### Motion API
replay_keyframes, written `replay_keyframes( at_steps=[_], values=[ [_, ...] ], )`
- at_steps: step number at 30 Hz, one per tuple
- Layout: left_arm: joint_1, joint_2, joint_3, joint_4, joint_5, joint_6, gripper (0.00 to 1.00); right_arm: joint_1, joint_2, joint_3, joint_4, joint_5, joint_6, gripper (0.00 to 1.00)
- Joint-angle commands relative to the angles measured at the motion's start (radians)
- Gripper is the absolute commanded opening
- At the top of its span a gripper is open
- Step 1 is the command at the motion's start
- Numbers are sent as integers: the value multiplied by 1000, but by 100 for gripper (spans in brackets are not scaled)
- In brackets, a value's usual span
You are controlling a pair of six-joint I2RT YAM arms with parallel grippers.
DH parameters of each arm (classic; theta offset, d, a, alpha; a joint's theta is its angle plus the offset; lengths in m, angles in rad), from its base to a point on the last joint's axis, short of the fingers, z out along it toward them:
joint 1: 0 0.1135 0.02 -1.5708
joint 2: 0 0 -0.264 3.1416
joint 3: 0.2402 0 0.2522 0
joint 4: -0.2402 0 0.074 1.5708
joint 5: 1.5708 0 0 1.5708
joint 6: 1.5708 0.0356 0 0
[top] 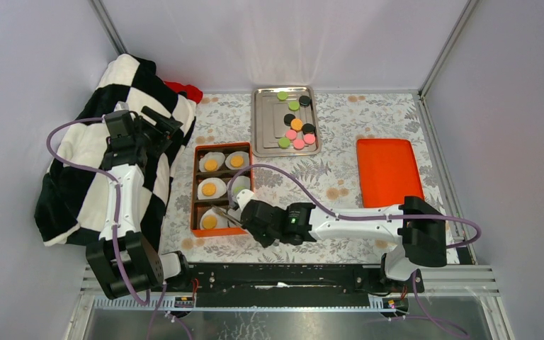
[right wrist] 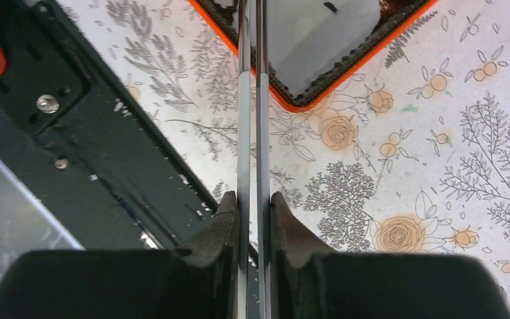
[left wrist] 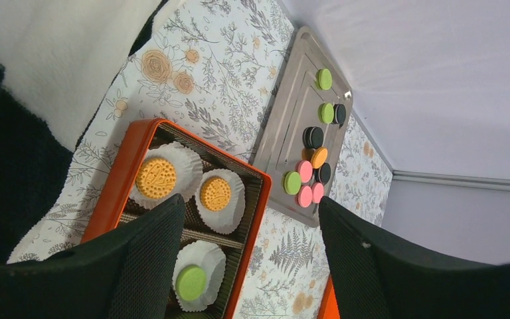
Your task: Pack the cookies
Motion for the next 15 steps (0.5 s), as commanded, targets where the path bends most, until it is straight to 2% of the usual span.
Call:
replay_keyframes(
  at_steps=[1,8,15],
  values=[
    [6,-23,0,28,5,20,78,9,-9,-58,84,99,-8,2],
    [7,-39,18,0,-43,40,77,11,-134,-60,134,151,-54,0],
    [6,-62,22,-2,-66,42,75,11,-312,28,126,262,-120,0]
  ],
)
